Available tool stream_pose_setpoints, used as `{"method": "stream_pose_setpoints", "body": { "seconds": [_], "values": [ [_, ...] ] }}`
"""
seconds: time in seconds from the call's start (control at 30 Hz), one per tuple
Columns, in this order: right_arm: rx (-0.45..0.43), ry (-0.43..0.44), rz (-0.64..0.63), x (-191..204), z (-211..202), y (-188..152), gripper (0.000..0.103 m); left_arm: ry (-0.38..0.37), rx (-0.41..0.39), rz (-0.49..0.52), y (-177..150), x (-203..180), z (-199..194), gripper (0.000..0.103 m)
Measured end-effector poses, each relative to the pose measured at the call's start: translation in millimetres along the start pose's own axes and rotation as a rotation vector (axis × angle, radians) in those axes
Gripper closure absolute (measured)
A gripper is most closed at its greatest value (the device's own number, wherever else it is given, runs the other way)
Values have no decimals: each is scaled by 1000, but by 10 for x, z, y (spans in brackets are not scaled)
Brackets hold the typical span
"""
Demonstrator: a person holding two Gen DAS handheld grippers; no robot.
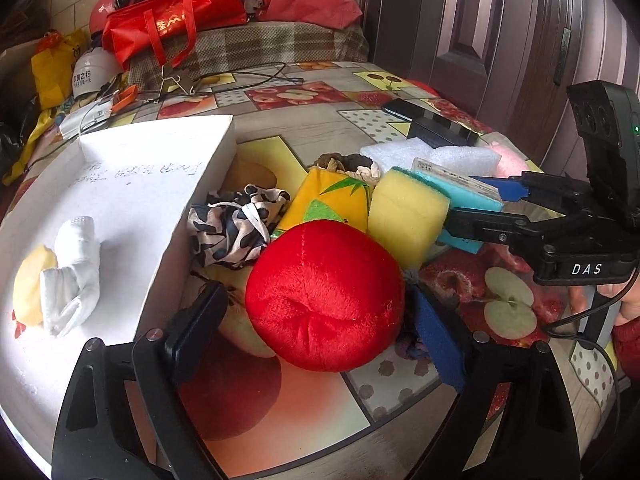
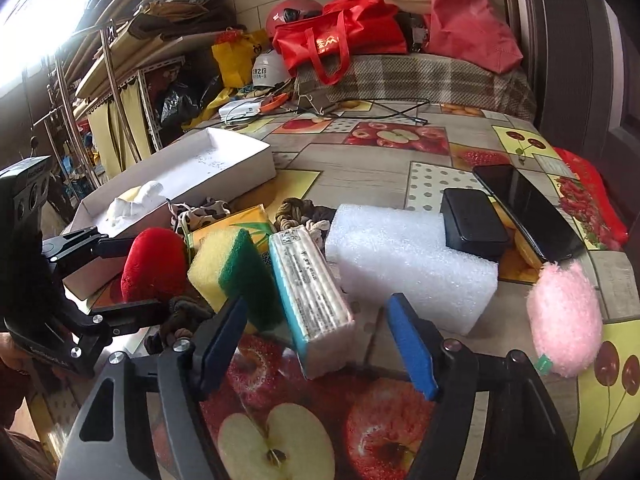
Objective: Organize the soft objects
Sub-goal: 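Grasp the red plush apple with the left tool while the right grasps the striped pack, then carry apple and striped pack into the white box and open both tools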
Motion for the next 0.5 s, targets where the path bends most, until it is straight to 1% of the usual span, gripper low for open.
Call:
{"method": "stream_pose_setpoints", "body": {
  "seconds": [0.03,0.07,0.1,0.13,0.2,0.3,0.37,0.43,0.5],
  "values": [
    [14,9,-4,13,37,-1,45,6,2,2,7,4,15,14],
    [33,13,-10,30,70,-14,53,16,3,5,7,7,19,24],
    [49,20,-14,39,96,-22,71,24,-1,9,11,5,16,35],
    [50,22,-17,45,89,-23,76,25,-6,12,12,0,3,37],
    [20,11,-13,39,28,-15,77,3,-27,19,20,-19,-44,41],
    [-82,-36,0,-1,-171,30,77,15,-103,37,49,-43,-195,41],
    [-177,-73,10,-18,-361,48,77,36,-177,62,69,-81,-338,41],
    [-269,-102,6,-14,-542,57,77,52,-270,89,80,-130,-519,41],
    [-326,-115,-23,46,-658,68,77,66,-366,109,65,-165,-710,41]
  ]
}}
Point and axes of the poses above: each gripper's, at about its wrist camera, not at the fingertips, and z roughly the way its jaws point, x to its left, y to its top, the point moved 3 cm from there along z, roughly the way its jaws point, and after that the axes turned 9 degrees about -x, right-handed, at the moved point
